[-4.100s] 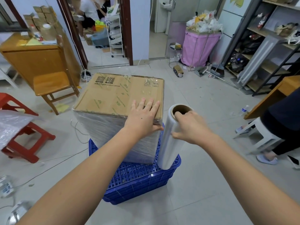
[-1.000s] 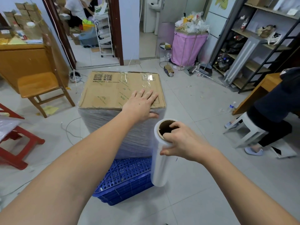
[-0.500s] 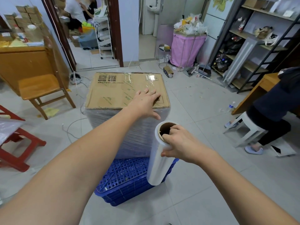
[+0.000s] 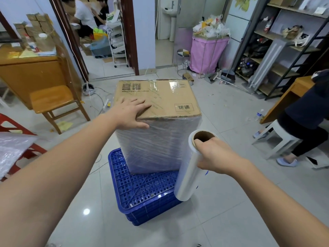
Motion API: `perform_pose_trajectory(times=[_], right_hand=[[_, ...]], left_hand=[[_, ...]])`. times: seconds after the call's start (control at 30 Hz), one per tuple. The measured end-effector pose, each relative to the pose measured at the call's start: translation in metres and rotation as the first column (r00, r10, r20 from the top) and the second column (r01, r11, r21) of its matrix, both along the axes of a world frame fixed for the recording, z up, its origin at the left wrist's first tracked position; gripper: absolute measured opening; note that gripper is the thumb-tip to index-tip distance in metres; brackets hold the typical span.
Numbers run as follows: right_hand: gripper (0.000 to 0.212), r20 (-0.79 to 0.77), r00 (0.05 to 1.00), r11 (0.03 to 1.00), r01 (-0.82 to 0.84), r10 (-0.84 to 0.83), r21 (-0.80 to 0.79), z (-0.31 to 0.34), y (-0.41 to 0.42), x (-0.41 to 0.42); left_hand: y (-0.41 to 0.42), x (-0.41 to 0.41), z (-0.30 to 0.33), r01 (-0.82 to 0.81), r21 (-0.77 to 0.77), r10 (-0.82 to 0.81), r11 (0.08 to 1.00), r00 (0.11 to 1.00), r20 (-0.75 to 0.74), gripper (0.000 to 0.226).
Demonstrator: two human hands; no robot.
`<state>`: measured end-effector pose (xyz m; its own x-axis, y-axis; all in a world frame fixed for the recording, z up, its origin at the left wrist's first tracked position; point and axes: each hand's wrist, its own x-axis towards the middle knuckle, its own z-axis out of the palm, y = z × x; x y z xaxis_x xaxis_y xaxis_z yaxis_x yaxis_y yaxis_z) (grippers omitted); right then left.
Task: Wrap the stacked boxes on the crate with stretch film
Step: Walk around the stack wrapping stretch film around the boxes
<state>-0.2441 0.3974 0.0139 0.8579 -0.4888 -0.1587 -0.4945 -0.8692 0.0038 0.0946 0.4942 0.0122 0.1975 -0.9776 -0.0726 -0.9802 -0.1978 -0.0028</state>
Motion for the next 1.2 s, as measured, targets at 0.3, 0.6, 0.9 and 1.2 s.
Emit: perform_pose_trajectory(times=[0.3,0.6,0.9,1.2], right_hand=[[0.065,0.271,0.962,0.962,0.047,0.029,-0.269,-0.028,0.004,0.009],[0.059,0.292,0.955,0.932,0.056,0.055,-0.358,-0.034,0.004,0.011],[0.062,0.243,0.958,0.936,0.218,-0.151,-0.277,-0.035,0.014,0.016],[0.054,0.216,0.731,0.711,0.681,-0.647,-0.174,-0.025,0.054,0.05]], left_hand=[[0.014,-0.002,-0.021,-0.058,-0.085,0.063,0.995,0.997,0.049,0.092],[0.012,0.001,-0.023,-0.057,-0.088,0.061,0.995,0.997,0.049,0.091],[0.012,0.001,-0.025,-0.013,-0.142,0.027,0.99,0.995,0.093,0.092],[0.011,0.047,-0.015,0.332,-0.066,-0.328,0.941,0.943,0.06,0.093]])
